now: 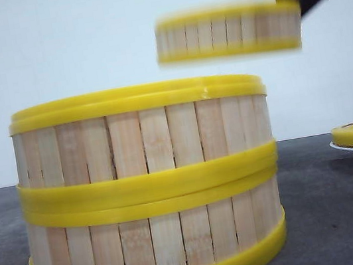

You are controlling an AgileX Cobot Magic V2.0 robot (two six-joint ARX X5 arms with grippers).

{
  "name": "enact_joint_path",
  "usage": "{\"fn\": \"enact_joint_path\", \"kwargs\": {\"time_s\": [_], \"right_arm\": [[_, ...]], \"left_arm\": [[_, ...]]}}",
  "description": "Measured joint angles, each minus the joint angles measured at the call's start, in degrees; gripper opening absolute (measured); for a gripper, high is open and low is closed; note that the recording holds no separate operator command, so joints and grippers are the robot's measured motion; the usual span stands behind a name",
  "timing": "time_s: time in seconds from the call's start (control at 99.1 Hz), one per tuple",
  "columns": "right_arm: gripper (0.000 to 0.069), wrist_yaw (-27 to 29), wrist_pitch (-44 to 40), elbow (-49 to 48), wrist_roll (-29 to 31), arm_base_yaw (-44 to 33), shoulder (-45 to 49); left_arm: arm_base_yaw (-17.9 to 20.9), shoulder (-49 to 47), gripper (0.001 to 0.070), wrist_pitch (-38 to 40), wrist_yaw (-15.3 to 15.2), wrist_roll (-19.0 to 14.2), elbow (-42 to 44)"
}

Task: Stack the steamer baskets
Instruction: 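Lift the basket with the right gripper and carry it over the stack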

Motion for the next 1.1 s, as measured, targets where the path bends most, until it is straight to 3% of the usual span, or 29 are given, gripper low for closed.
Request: {"fn": "enact_joint_path", "kwargs": {"time_s": [0.101, 0.373, 0.747, 1.1], "right_arm": [[0.0027, -2.8, -4.2, 0.0, -2.0, 1.9, -4.3], [0.0027, -2.7, -13.6, 0.0, -7.0, 9.6, -10.3], [0.0027, -0.3, -14.5, -0.1, -8.0, 19.8, -11.0], [0.0027, 2.2, -13.4, -0.9, -8.0, 25.7, -7.1]], "left_arm": [[0.0, 0.0, 0.0239, -0.7, 0.0, 0.2, 0.0], [0.0, 0.0, 0.0239, -0.9, 0.7, 0.2, 0.0], [0.0, 0.0, 0.0239, -2.0, 4.4, 0.2, 0.0], [0.0, 0.0, 0.0238, -2.5, 4.5, 0.2, 0.0]]}}
